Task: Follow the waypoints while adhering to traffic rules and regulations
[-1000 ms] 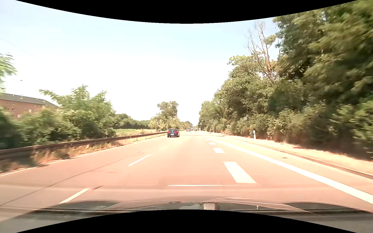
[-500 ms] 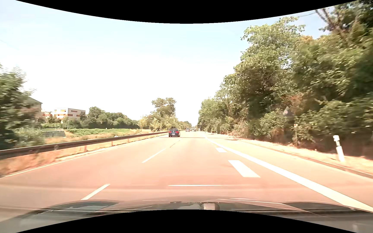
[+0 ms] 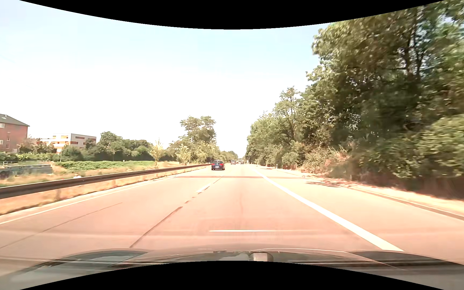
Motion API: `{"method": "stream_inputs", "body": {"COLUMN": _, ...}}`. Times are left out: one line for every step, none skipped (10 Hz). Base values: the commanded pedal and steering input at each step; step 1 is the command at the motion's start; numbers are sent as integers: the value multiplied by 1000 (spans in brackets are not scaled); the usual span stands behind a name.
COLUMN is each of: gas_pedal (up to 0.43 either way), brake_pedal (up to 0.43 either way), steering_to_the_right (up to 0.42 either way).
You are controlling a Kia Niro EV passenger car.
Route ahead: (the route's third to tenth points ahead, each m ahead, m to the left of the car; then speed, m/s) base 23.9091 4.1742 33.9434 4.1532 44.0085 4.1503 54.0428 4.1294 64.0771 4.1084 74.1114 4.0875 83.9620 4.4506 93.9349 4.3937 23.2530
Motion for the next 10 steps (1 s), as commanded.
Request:
{"method": "stream_inputs", "body": {"gas_pedal": 248, "brake_pedal": 0, "steering_to_the_right": 2}}
{"method": "stream_inputs", "body": {"gas_pedal": 248, "brake_pedal": 0, "steering_to_the_right": 2}}
{"method": "stream_inputs", "body": {"gas_pedal": 248, "brake_pedal": 0, "steering_to_the_right": 2}}
{"method": "stream_inputs", "body": {"gas_pedal": 248, "brake_pedal": 0, "steering_to_the_right": 2}}
{"method": "stream_inputs", "body": {"gas_pedal": 248, "brake_pedal": 0, "steering_to_the_right": 2}}
{"method": "stream_inputs", "body": {"gas_pedal": 248, "brake_pedal": 0, "steering_to_the_right": 2}}
{"method": "stream_inputs", "body": {"gas_pedal": 248, "brake_pedal": 0, "steering_to_the_right": 2}}
{"method": "stream_inputs", "body": {"gas_pedal": 248, "brake_pedal": 0, "steering_to_the_right": 2}}
{"method": "stream_inputs", "body": {"gas_pedal": 248, "brake_pedal": 0, "steering_to_the_right": 1}}
{"method": "stream_inputs", "body": {"gas_pedal": 248, "brake_pedal": 0, "steering_to_the_right": 1}}
